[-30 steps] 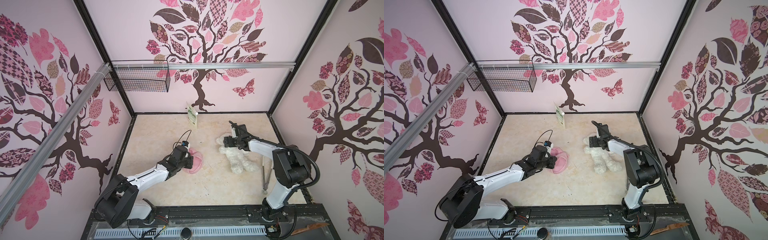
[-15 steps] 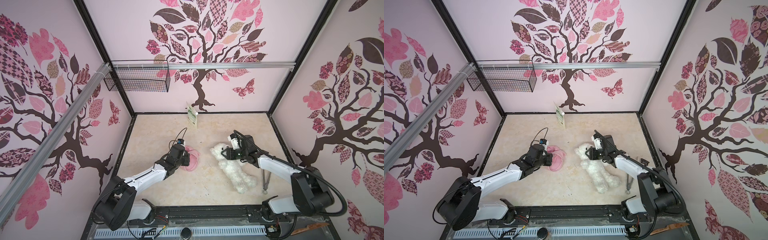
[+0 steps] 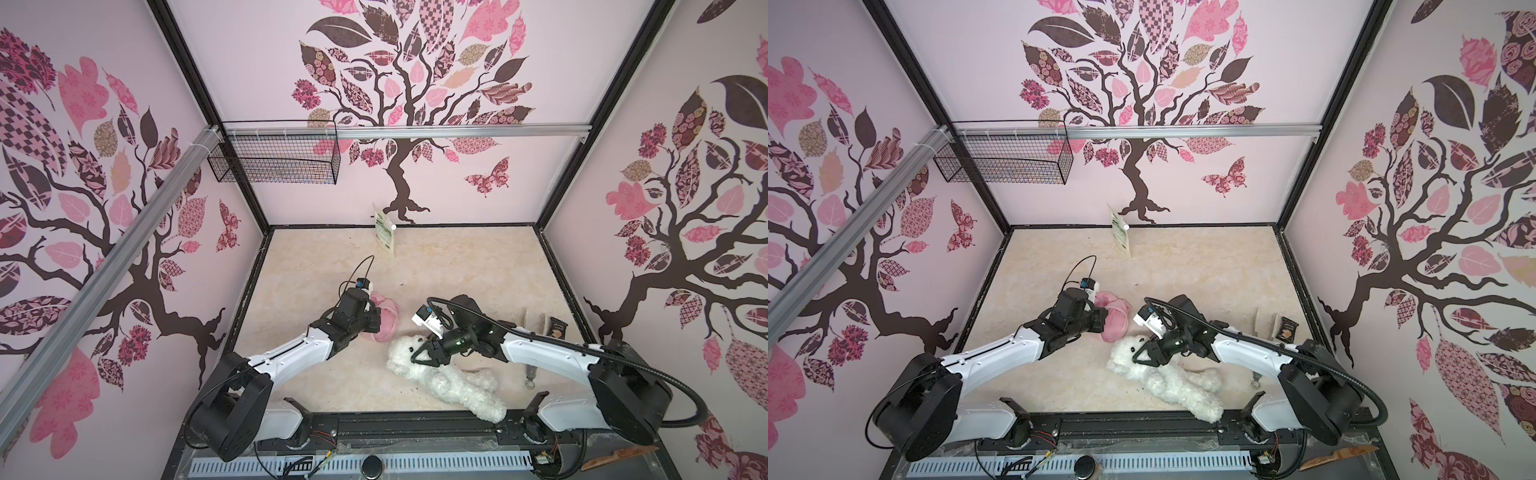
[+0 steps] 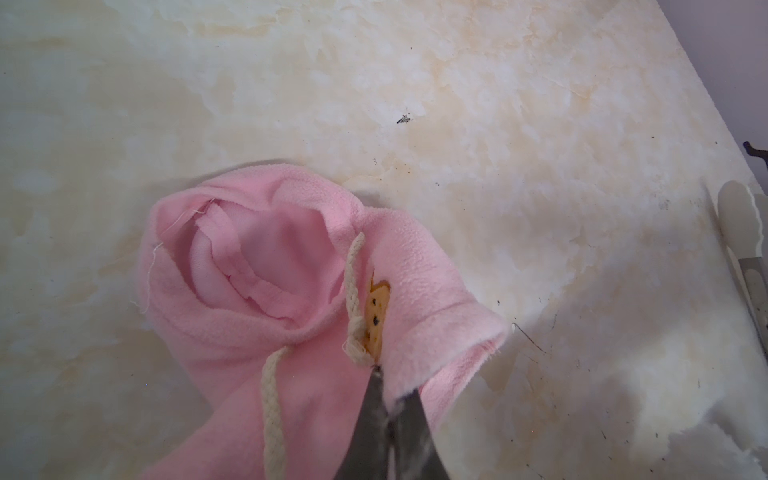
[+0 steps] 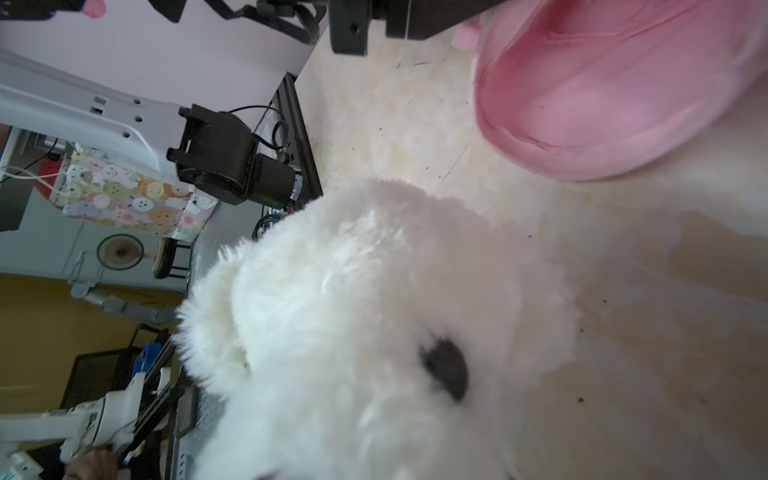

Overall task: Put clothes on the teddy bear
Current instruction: 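Drag the teddy bear head-first into the hoodie held open by the left gripper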

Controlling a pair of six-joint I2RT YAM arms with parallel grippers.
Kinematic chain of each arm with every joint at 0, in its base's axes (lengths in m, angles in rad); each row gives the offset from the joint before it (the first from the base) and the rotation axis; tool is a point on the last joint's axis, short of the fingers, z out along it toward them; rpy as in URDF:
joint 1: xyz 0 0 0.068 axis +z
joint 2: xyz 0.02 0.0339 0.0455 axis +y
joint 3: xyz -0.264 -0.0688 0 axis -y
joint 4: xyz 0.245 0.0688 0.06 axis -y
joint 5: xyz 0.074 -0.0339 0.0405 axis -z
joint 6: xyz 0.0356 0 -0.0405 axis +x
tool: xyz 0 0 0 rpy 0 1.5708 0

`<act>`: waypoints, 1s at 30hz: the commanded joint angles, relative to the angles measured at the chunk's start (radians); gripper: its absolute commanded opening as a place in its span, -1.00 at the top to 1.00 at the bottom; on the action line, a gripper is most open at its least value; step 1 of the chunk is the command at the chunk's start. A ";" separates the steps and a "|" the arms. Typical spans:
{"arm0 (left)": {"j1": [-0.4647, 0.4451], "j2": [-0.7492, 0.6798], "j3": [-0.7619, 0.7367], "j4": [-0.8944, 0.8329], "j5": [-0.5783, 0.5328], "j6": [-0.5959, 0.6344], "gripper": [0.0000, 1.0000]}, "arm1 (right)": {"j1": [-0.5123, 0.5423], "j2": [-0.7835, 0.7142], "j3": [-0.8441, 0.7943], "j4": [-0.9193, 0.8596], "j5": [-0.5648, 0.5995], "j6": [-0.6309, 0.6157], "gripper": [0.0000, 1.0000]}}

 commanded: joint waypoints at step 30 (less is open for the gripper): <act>0.002 -0.063 -0.050 0.087 0.256 0.035 1.00 | -0.008 0.301 0.000 0.518 0.481 0.043 0.51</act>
